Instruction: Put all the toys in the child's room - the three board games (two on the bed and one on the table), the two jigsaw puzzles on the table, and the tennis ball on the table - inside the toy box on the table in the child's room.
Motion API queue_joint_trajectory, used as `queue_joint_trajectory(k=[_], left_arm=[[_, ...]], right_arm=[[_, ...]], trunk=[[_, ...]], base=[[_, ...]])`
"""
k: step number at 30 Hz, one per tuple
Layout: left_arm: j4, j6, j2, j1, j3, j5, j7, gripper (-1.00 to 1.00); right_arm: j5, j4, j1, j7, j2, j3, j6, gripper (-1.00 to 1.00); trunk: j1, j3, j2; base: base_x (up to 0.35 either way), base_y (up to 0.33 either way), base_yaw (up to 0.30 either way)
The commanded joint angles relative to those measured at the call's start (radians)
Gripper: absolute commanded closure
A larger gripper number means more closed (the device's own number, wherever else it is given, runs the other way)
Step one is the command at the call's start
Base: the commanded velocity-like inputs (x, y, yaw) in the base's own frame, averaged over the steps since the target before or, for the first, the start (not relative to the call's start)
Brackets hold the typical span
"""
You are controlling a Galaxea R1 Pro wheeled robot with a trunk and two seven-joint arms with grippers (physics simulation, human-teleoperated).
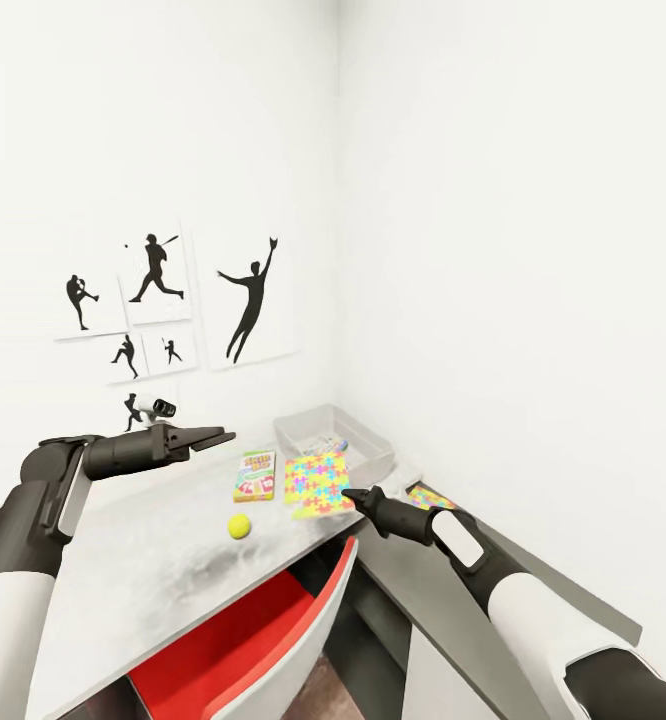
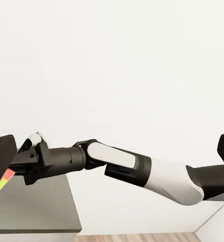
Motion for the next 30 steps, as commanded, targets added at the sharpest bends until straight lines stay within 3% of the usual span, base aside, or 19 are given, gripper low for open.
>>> queue_joint_trajectory(k=[1,30], left_arm=[[0.000,0.011,0.000,0.000,0.000,-0.001,-0.004,-1.00],[-0.006,0.011,0.000,0.000,0.000,-0.001,-0.004,-1.00]], right_arm=[[-0.003,0.001,-0.001,0.002,0.000,0.003,0.001,1.00],[-0.003,0.001,-0.001,0.002,0.000,0.003,0.001,1.00]], trunk=[[0.001,0.000,-0.001],[0.001,0.000,-0.001]], base=[[0.140,0.000,0.001],[0.137,0.019,-0.028]])
